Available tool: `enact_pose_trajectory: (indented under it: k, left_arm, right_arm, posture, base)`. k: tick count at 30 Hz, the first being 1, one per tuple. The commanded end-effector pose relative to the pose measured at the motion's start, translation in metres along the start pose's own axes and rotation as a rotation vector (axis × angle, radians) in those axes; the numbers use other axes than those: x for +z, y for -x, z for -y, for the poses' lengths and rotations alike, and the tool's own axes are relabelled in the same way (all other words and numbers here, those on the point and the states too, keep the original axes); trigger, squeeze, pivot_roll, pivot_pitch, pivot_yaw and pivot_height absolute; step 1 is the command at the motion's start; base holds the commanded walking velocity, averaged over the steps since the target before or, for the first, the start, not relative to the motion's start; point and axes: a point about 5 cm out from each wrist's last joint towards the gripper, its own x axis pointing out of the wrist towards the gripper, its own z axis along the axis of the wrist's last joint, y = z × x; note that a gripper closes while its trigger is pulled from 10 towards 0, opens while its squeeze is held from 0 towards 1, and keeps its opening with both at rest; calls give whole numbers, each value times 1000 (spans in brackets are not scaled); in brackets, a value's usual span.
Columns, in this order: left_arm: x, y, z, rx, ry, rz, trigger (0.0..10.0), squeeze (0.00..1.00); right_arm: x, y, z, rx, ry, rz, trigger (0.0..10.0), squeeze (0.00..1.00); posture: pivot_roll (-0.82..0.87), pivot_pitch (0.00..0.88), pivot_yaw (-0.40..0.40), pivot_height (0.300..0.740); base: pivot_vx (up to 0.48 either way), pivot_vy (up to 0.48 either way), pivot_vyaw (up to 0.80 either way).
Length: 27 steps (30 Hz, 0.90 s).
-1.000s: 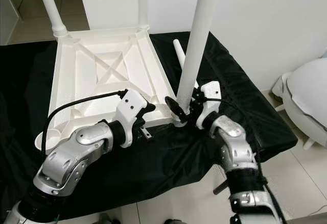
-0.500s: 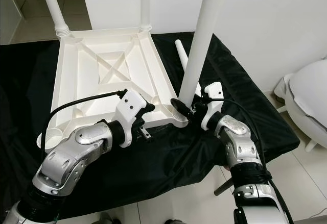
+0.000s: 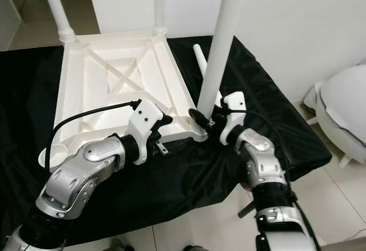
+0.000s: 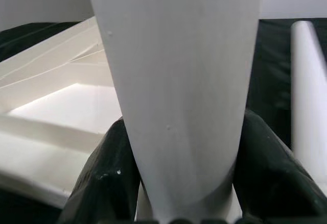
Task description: Building children table
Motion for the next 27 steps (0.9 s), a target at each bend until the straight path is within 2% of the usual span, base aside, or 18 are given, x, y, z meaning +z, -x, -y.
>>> enact_pose_trajectory:
  k: [1, 3, 7, 11, 13, 19, 23, 27]
  left_arm:
    - [1, 0, 1, 6, 4, 1, 10000, 0]
    - [1, 0, 1, 6, 4, 2, 10000, 0]
    - [1, -1, 2, 0, 5, 2, 10000, 0]
    - [1, -1, 2, -4, 7, 3, 10000, 0]
    - [1, -2, 3, -6, 6, 2, 10000, 0]
    - [0, -3, 3, -10, 8, 1, 10000, 0]
    - [1, -3, 4, -8, 10, 3, 10000, 0]
    - [0, -3, 4, -8, 10, 4, 10000, 0]
  right_arm:
    - [-1, 0, 2, -111, -17, -9, 10000, 0]
    - [1, -2, -3, -136, -29, 1, 10000, 0]
    - [-1, -4, -6, -322, -100, -16, 10000, 0]
    - [3, -6, -16, -403, -79, 5, 10000, 0]
    - [7, -8, -26, -459, -62, 33, 10000, 0]
    - [6, -11, -44, -599, -95, 26, 10000, 0]
    - [6, -13, -52, -583, -102, 19, 10000, 0]
    - [5, -12, -46, -595, -90, 10, 10000, 0]
  posture:
    - [-28, 97, -16, 740]
    - [-30, 98, -14, 740]
    - [-32, 99, -14, 740]
    - [-37, 100, -10, 740]
    - [-38, 100, -9, 740]
    - [-35, 100, -13, 740]
    - [-34, 96, -18, 740]
    - [-34, 89, -22, 740]
  base:
    - [0, 0, 0]
    - [0, 0, 0]
    - [0, 0, 0]
    - [0, 0, 0]
    - [0, 0, 0]
    - [0, 0, 0]
    - [0, 0, 0]
    - [0, 0, 0]
